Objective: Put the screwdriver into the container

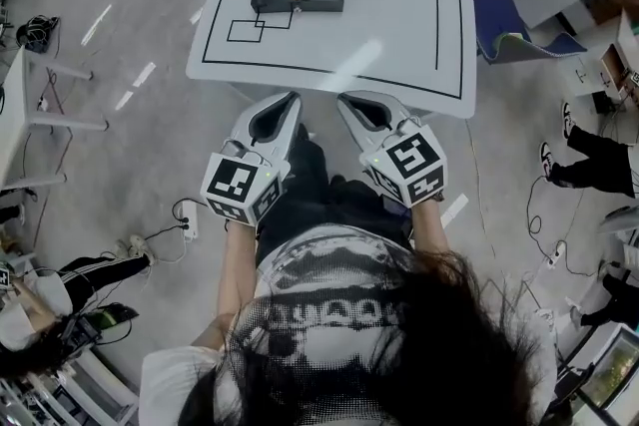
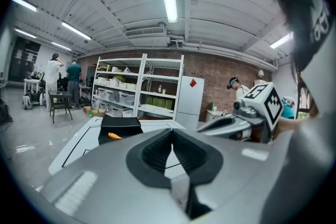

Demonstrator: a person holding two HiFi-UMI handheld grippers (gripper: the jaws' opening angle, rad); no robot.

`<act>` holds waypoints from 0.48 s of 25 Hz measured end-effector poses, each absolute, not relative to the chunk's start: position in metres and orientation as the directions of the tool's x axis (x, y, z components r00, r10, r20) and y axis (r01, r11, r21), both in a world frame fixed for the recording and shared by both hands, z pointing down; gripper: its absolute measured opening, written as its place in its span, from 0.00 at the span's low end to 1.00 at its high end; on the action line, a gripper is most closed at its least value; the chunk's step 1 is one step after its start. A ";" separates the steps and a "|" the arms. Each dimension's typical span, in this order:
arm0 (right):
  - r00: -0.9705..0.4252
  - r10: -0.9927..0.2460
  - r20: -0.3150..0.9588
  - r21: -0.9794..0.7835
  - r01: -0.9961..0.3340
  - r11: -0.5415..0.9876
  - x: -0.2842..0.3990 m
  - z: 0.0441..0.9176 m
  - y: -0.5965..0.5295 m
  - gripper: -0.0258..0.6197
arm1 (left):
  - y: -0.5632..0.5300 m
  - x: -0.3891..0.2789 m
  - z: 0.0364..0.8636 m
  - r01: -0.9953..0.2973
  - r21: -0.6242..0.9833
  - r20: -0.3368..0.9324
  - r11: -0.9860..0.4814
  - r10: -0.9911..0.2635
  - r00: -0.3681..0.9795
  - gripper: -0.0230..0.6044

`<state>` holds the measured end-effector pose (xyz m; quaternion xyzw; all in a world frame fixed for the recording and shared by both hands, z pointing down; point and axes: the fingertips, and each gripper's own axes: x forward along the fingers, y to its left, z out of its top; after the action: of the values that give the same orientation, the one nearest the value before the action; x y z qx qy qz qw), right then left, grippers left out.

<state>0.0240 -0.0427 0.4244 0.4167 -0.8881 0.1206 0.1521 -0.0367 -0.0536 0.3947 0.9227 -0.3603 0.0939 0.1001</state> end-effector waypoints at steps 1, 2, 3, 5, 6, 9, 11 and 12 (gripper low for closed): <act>-0.609 -0.703 0.368 -0.090 -0.776 0.625 0.025 0.423 -0.036 0.04 | -0.047 -0.035 0.394 -0.683 0.116 0.245 -0.721 -0.646 0.723 0.04; -0.611 -0.702 0.364 -0.092 -0.774 0.626 0.025 0.422 -0.030 0.04 | -0.042 -0.034 0.393 -0.683 0.116 0.245 -0.721 -0.646 0.723 0.04; -0.615 -0.701 0.361 -0.095 -0.772 0.628 0.025 0.421 -0.025 0.04 | -0.037 -0.032 0.391 -0.684 0.114 0.246 -0.721 -0.646 0.722 0.04; -0.622 -0.698 0.355 -0.099 -0.767 0.634 0.025 0.418 -0.016 0.04 | -0.027 -0.030 0.389 -0.685 0.110 0.249 -0.720 -0.648 0.720 0.04; -0.626 -0.696 0.353 -0.100 -0.764 0.637 0.025 0.416 -0.011 0.04 | -0.022 -0.029 0.388 -0.686 0.108 0.251 -0.720 -0.648 0.720 0.04; -0.638 -0.684 0.354 -0.095 -0.752 0.652 0.023 0.415 0.002 0.04 | -0.007 -0.029 0.387 -0.685 0.106 0.253 -0.721 -0.647 0.719 0.04; -0.643 -0.677 0.359 -0.086 -0.745 0.662 0.020 0.415 0.008 0.04 | -0.001 -0.030 0.387 -0.686 0.105 0.255 -0.720 -0.647 0.718 0.04; -0.645 -0.674 0.361 -0.083 -0.742 0.665 0.018 0.415 0.010 0.04 | 0.001 -0.031 0.386 -0.686 0.104 0.255 -0.720 -0.648 0.718 0.04</act>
<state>0.0183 0.0103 0.4150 0.3935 -0.8998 0.1121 0.1513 -0.0305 0.0011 0.3863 0.9218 -0.3618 0.1005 0.0961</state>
